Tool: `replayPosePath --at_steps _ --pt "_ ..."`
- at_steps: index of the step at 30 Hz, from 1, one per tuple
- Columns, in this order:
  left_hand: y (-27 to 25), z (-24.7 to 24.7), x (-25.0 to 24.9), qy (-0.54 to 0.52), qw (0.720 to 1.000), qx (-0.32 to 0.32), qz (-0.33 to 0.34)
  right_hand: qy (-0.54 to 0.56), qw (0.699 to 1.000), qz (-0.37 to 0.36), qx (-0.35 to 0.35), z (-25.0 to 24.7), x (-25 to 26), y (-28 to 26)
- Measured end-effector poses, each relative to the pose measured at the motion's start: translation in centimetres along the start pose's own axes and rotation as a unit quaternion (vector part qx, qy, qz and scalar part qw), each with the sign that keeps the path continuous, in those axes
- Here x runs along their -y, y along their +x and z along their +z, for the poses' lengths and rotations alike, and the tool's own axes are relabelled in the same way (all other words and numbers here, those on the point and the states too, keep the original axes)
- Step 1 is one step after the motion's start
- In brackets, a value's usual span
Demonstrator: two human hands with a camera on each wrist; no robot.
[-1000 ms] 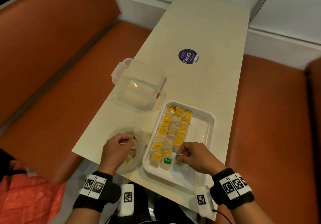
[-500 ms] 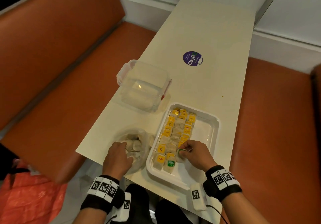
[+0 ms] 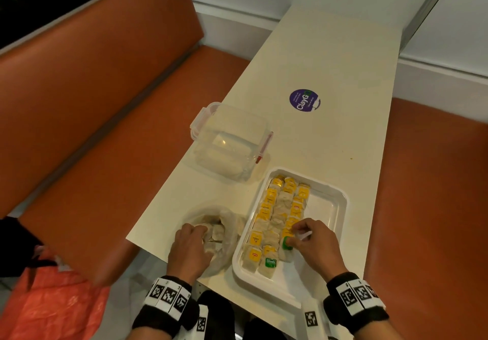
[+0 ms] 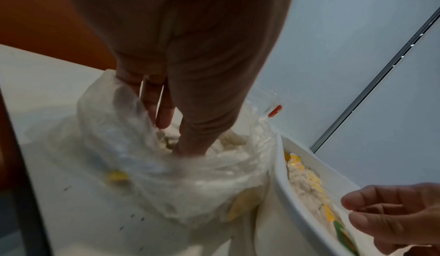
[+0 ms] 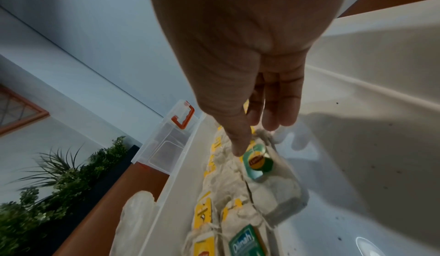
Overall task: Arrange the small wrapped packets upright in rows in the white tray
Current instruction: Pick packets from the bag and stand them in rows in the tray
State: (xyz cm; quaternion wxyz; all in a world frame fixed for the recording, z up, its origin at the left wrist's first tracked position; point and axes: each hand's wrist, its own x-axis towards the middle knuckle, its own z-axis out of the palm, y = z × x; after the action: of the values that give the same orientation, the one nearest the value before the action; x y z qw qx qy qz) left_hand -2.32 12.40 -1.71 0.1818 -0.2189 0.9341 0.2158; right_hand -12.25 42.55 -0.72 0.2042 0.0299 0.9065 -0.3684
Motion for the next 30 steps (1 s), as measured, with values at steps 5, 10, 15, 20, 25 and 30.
replayPosePath --at_steps 5,10,15,20,25,30 --pt "-0.1 -0.2 -0.4 0.036 0.999 0.029 -0.006 0.025 1.0 0.001 0.0 -0.8 0.5 -0.2" --pt "0.1 0.5 -0.4 0.029 1.0 -0.009 0.004 0.022 1.0 0.006 0.006 -0.9 0.6 -0.6" --pt "0.2 0.8 0.0 -0.008 0.999 -0.042 -0.003 0.026 1.0 0.007 0.007 -1.2 0.7 -0.9" --pt "0.0 -0.5 -0.2 -0.076 0.994 -0.082 -0.022 0.021 1.0 0.015 0.01 -1.7 0.8 -0.9" --pt "-0.6 -4.0 -0.8 -0.224 0.967 -0.088 -0.078 0.028 0.999 0.013 0.016 -2.3 1.7 -1.1" --pt "-1.1 -6.3 -0.8 -0.516 0.842 -0.04 -0.155 0.04 0.999 -0.006 0.029 -3.0 3.6 -1.6"
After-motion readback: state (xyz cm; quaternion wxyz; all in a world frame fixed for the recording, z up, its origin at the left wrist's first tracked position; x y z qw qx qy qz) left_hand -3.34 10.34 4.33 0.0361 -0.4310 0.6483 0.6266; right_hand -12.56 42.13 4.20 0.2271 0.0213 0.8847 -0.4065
